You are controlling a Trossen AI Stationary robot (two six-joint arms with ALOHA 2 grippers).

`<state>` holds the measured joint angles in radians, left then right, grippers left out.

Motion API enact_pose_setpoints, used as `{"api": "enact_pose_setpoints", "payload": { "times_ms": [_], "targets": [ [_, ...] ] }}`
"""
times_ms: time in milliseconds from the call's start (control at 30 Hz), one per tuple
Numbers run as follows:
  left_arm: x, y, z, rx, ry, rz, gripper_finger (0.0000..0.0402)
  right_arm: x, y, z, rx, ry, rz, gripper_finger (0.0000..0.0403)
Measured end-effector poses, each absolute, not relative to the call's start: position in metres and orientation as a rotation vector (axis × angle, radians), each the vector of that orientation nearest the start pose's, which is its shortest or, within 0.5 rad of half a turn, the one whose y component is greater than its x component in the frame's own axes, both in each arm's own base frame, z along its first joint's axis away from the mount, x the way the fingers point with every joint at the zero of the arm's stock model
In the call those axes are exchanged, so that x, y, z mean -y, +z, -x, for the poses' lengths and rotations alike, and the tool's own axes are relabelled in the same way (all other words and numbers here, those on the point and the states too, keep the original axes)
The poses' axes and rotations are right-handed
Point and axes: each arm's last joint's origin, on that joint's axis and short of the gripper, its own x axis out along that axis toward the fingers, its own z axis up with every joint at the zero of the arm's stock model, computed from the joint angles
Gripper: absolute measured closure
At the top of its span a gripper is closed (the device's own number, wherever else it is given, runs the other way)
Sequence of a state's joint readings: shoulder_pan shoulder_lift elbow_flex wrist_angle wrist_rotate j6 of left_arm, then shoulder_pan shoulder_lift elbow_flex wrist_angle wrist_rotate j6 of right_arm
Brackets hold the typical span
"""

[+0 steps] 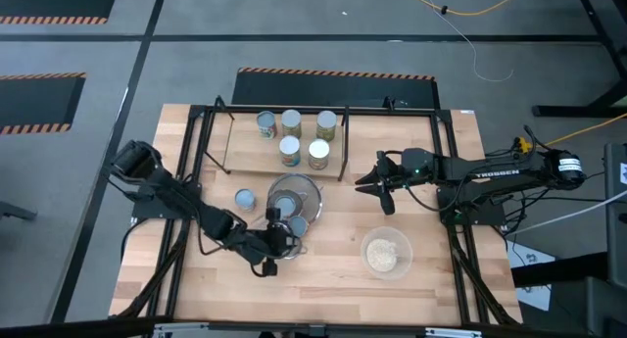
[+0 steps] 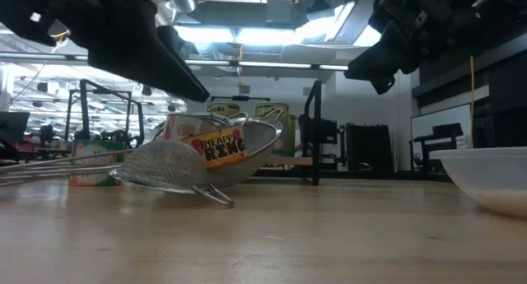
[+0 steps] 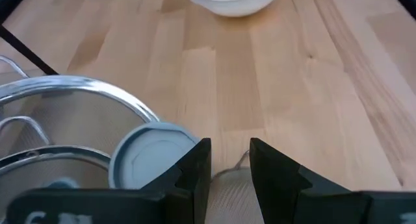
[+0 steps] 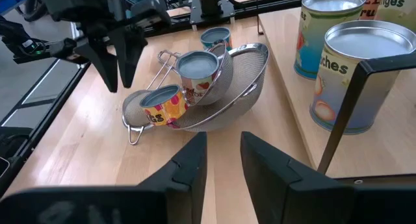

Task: Pick and place cans onto a shelf
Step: Put the canned pineapple rings on the shelf

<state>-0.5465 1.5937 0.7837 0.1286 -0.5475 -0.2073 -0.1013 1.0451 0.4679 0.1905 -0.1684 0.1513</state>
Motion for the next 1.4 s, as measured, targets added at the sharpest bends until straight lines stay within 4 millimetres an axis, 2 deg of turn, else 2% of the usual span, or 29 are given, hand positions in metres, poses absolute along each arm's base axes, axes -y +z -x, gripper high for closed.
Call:
{"api": "enact_pose_setpoints", "payload": {
  "times_ms": [167,1233,1400],
  "targets": [
    [0.148,0.167,-0.275,-0.581,0.094,-0.172,0.0303,0.017,0.212,-0.214,-0.388,0.037,-0.199,0.0305],
    [0.144,0.167,-0.276,-0.566,0.157,-0.185,0.0303,0.017,0.212,-0.214,-0.387,0.042,-0.173,0.0305],
    [0.143,0.158,-0.282,-0.577,0.151,-0.174,0.0303,0.017,0.212,-0.214,-0.387,0.042,-0.173,0.0305]
  ]
}}
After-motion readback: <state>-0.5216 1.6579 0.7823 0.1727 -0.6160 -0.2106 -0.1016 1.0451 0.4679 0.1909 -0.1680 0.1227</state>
